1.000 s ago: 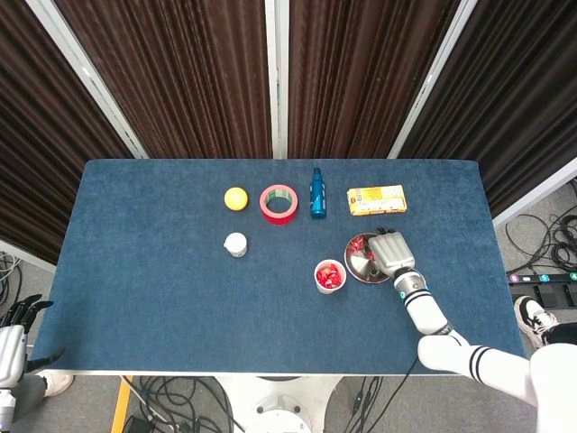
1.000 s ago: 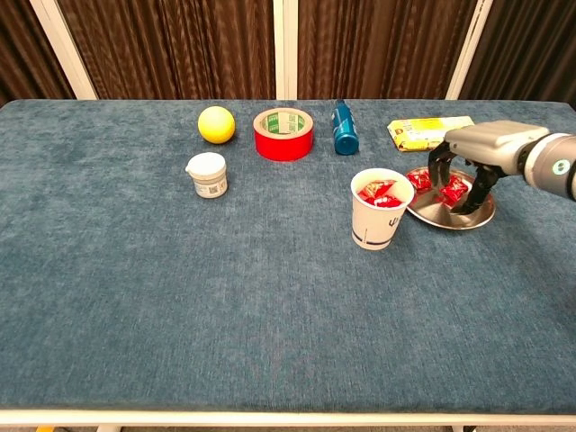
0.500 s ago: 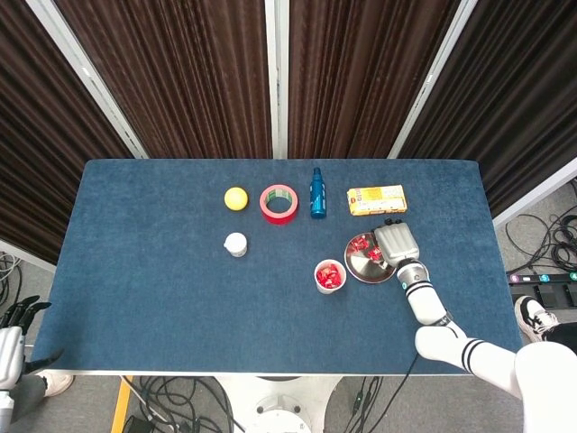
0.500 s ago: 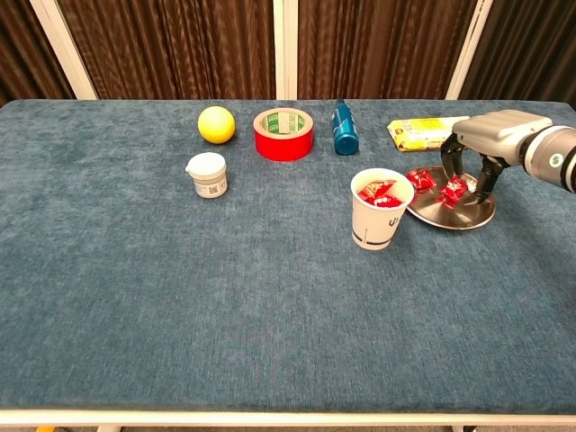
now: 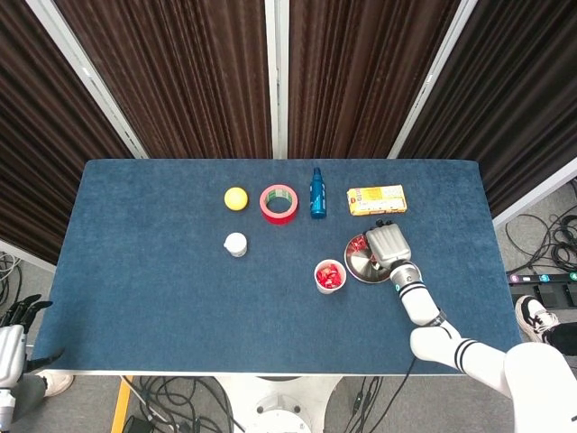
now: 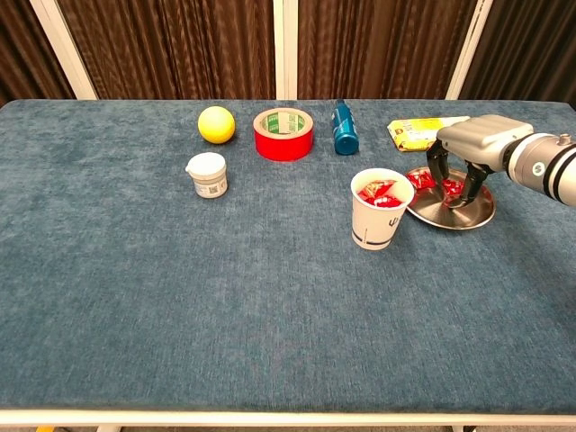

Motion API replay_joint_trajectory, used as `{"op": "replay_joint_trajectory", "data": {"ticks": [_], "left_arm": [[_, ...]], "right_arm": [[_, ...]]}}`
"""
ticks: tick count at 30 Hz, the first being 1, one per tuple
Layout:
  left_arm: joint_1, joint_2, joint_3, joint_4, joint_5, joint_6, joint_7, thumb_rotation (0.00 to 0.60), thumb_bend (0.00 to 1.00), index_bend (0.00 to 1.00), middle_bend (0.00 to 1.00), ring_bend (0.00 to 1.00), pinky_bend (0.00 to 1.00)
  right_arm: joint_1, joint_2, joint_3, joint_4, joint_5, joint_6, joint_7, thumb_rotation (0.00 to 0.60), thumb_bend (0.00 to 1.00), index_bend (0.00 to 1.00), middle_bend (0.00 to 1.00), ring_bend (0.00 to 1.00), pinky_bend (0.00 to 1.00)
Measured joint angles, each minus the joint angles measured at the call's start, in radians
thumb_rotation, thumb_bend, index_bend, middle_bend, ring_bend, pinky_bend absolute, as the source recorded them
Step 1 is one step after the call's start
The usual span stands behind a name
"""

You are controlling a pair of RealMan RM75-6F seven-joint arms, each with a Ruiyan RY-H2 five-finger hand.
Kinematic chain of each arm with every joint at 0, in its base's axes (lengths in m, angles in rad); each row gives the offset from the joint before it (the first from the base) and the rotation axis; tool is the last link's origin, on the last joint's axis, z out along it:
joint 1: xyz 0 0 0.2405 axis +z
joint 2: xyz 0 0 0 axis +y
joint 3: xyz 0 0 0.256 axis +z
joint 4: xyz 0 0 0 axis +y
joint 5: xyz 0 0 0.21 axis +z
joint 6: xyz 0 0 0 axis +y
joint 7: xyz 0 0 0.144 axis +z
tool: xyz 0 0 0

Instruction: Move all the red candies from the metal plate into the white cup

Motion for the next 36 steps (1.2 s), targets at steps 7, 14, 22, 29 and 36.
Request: {"op": "replay_joint_trajectory", "data": {"ticks": [7,14,22,29,36], "left_arm": [[0.000,-0.003,0.000,0.008,0.003,0.002,-0.008,0.600,0.09,0.30,0.25,0.17,0.28],[0.000,-0.005,0.001,0.013,0.005,0.002,-0.016,0.600,0.09,0.30,0.25,0.17,0.28],[-0.003,-0.008,0.001,0.018,0.008,-0.001,-0.020,0.600,0.09,0.30,0.25,0.17,0.28],[-0.002,-0.008,0.001,0.017,0.008,0.002,-0.017,0.600,0.09,0.30,0.25,0.17,0.28],[0.002,-0.006,0.002,0.014,0.006,0.005,-0.015,0.600,0.09,0.30,0.25,0.17,0.28]], "right_arm": [[-0.017,0.019,-0.004,-0.040,0.004,0.013,-0.019,0.600,0.17,0.50,0.43,0.21,0.27],[-0.035,0.047,0.000,-0.108,0.005,0.028,-0.010,0.600,0.18,0.50,0.44,0.21,0.27],[-0.063,0.102,0.006,-0.175,-0.006,0.069,0.009,0.600,0.17,0.50,0.44,0.22,0.27],[-0.066,0.100,0.001,-0.173,0.050,0.046,-0.031,0.600,0.17,0.50,0.44,0.21,0.26],[-0.062,0.084,-0.002,-0.176,0.041,0.041,-0.026,0.600,0.17,0.50,0.44,0.21,0.26]]}}
